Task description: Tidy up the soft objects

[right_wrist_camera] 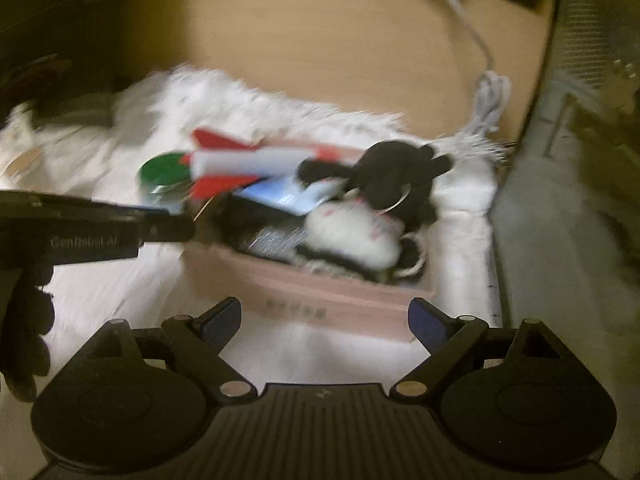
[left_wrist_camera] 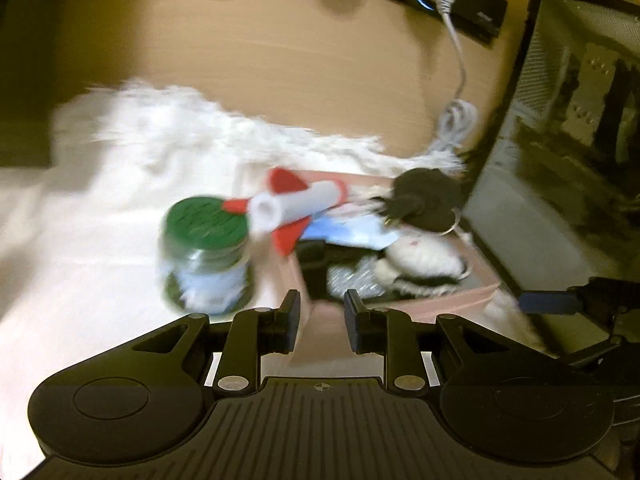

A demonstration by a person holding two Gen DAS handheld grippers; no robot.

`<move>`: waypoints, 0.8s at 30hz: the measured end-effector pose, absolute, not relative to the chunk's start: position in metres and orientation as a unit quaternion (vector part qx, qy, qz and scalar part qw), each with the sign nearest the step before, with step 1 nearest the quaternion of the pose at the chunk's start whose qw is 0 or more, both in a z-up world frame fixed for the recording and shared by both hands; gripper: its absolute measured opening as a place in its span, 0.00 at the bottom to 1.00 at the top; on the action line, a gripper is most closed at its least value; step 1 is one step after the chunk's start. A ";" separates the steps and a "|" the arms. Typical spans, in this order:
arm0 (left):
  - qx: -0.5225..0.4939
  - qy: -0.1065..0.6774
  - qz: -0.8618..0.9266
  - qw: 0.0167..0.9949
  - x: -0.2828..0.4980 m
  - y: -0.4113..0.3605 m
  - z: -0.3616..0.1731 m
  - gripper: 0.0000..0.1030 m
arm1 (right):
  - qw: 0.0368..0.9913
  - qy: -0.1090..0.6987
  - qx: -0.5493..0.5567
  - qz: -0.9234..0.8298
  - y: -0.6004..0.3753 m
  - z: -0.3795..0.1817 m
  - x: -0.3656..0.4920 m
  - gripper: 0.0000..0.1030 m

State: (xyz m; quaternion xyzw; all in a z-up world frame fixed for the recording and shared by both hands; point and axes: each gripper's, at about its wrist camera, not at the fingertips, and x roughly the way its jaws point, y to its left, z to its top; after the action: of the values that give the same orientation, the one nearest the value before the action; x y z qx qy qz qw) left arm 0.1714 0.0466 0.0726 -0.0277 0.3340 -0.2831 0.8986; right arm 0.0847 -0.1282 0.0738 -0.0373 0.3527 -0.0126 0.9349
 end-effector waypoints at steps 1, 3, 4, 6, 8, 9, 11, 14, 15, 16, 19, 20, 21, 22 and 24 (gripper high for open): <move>-0.026 0.327 -0.265 0.907 0.160 0.046 0.071 0.26 | 0.935 0.353 -0.041 -0.001 -0.130 0.069 0.081 0.93; -0.030 0.325 -0.215 0.921 0.136 0.048 0.065 0.26 | 0.934 0.353 -0.048 0.019 -0.132 0.060 0.073 0.96; -0.041 0.328 -0.193 0.924 0.124 0.050 0.059 0.26 | 0.933 0.354 -0.055 0.031 -0.131 0.055 0.071 0.96; -0.053 0.339 -0.151 0.927 0.101 0.051 0.048 0.26 | 0.931 0.356 -0.067 0.053 -0.131 0.045 0.065 0.96; -0.049 0.344 -0.108 0.931 0.078 0.048 0.037 0.26 | 0.925 0.366 -0.073 0.079 -0.131 0.034 0.062 0.96; -0.049 0.349 -0.086 0.932 0.067 0.047 0.031 0.26 | 0.921 0.370 -0.076 0.093 -0.131 0.029 0.060 0.96; -0.055 0.355 -0.055 0.931 0.052 0.047 0.020 0.26 | 0.915 0.379 -0.081 0.116 -0.131 0.019 0.060 0.96; -0.066 0.360 -0.017 0.930 0.034 0.044 0.008 0.26 | 0.906 0.391 -0.080 0.140 -0.133 0.010 0.060 0.96; -0.064 0.353 -0.006 0.934 0.027 0.041 0.007 0.26 | 0.904 0.394 -0.083 0.144 -0.134 0.008 0.061 0.97; -0.060 0.350 0.001 0.935 0.022 0.039 0.007 0.26 | 0.902 0.398 -0.087 0.145 -0.134 0.004 0.063 0.98; -0.055 0.339 0.021 0.939 0.007 0.031 0.004 0.26 | 0.904 0.395 -0.076 0.144 -0.140 -0.002 0.064 1.00; -0.050 0.338 0.027 0.940 0.004 0.027 0.004 0.26 | 0.906 0.392 -0.070 0.142 -0.143 -0.003 0.064 1.00; -0.047 0.337 0.030 0.940 0.001 0.023 0.003 0.26 | 0.908 0.388 -0.069 0.140 -0.145 -0.004 0.065 1.00; -0.046 0.337 0.031 0.940 -0.001 0.019 0.003 0.26 | 0.909 0.385 -0.070 0.142 -0.146 -0.004 0.064 1.00; -0.040 0.337 0.041 0.940 -0.003 0.011 0.003 0.26 | 0.909 0.381 -0.073 0.150 -0.149 -0.004 0.065 1.00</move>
State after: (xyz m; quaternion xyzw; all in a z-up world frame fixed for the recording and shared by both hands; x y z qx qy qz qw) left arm -0.0035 0.0107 0.0028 -0.0404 0.3372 0.0407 0.9397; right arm 0.0647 -0.1489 -0.0038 -0.0725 0.3812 0.1495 0.9094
